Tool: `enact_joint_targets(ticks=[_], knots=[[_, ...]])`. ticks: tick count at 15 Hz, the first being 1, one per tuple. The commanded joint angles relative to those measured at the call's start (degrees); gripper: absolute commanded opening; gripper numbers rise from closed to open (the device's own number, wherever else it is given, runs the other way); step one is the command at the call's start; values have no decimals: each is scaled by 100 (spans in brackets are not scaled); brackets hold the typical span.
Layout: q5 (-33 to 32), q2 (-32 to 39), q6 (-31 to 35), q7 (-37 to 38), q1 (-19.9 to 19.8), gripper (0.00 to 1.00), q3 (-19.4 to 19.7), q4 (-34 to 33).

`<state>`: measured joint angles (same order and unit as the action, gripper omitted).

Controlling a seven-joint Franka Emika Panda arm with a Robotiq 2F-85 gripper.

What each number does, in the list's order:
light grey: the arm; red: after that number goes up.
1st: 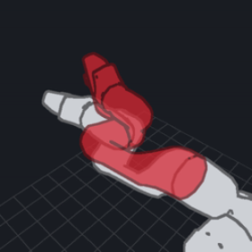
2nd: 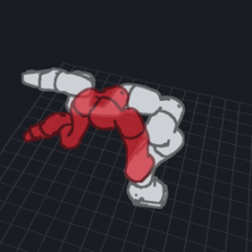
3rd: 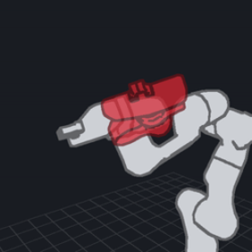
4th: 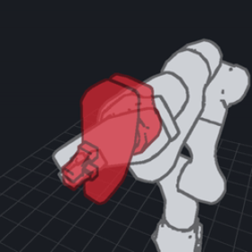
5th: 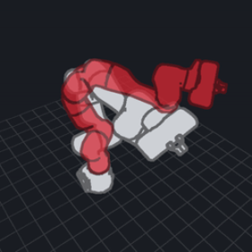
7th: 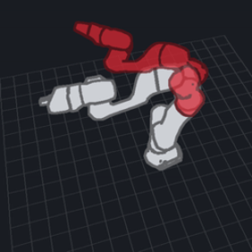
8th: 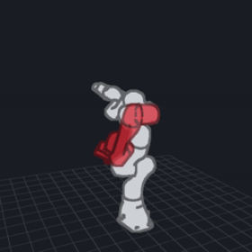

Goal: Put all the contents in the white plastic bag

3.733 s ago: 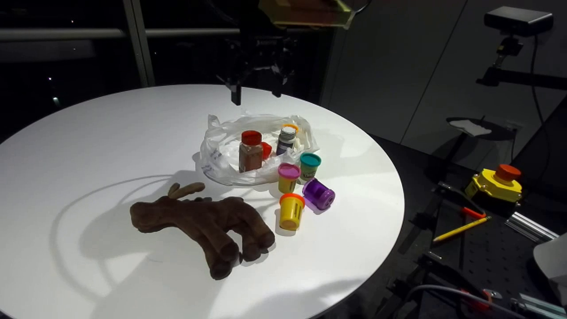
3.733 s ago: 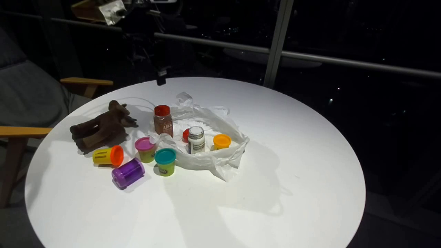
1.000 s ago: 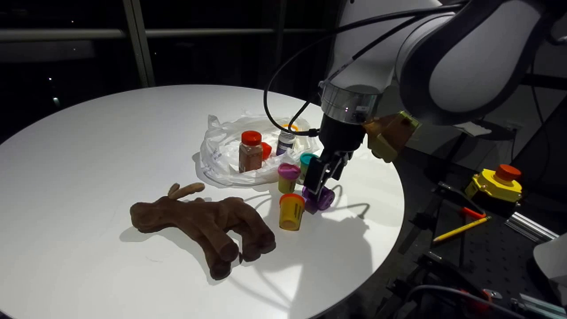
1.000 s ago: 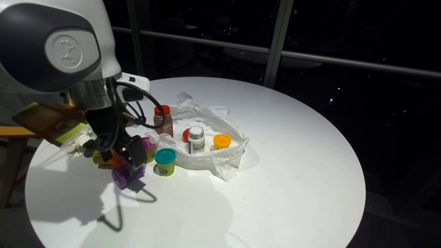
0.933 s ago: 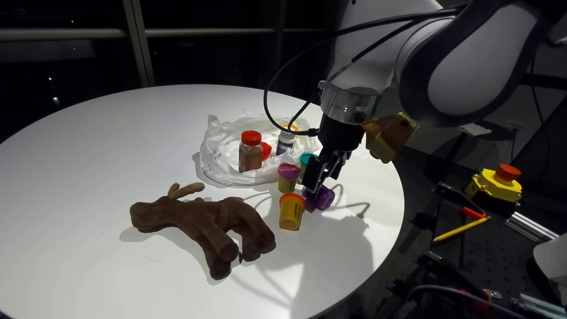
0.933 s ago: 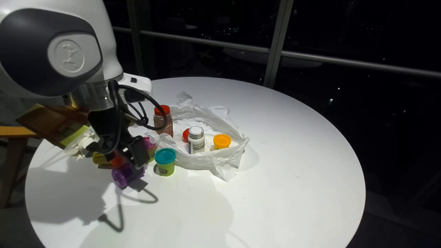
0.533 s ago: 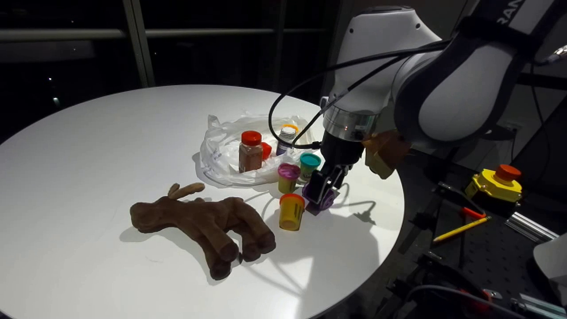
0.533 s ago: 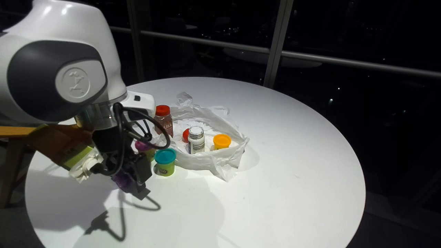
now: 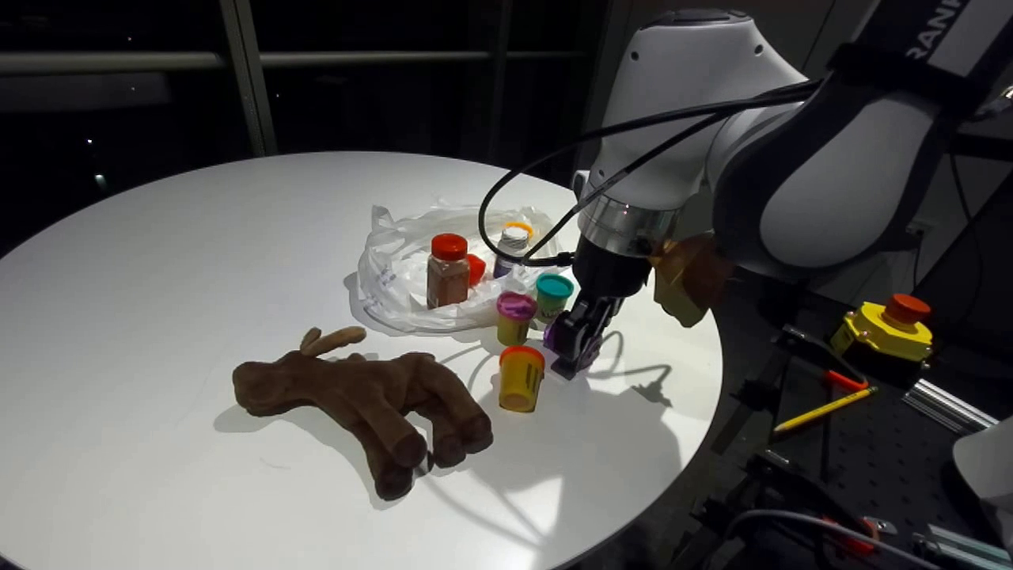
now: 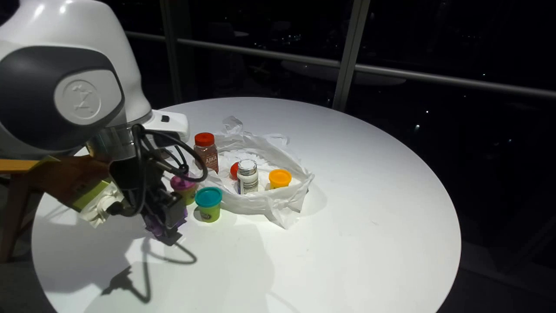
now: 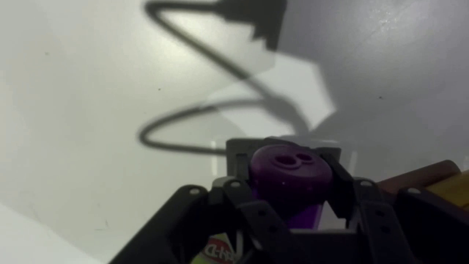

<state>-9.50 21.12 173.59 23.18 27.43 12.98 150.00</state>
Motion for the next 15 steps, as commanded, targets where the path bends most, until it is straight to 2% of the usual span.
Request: enact_joint_targets(ticks=[1, 3, 5, 7, 9, 10, 13, 15], knots=[[-354, -703, -379, 443, 955, 20, 947, 339], [-655, -1062, -1041, 798, 1435, 20, 1481, 303], [-988, -1385, -1578, 1191, 1672, 20, 1814, 95], [-1082, -1477, -1697, 1450, 1673, 20, 1896, -276], [-868, -1286, -1561, 1563, 1598, 20, 1854, -704], [-1085, -1140, -1459, 1850, 709, 20, 1032, -965], [-1230, -543, -1187, 2427, 103, 20, 527, -1662], [-1378, -103, -1030, 2824, -163, 20, 354, -2144]])
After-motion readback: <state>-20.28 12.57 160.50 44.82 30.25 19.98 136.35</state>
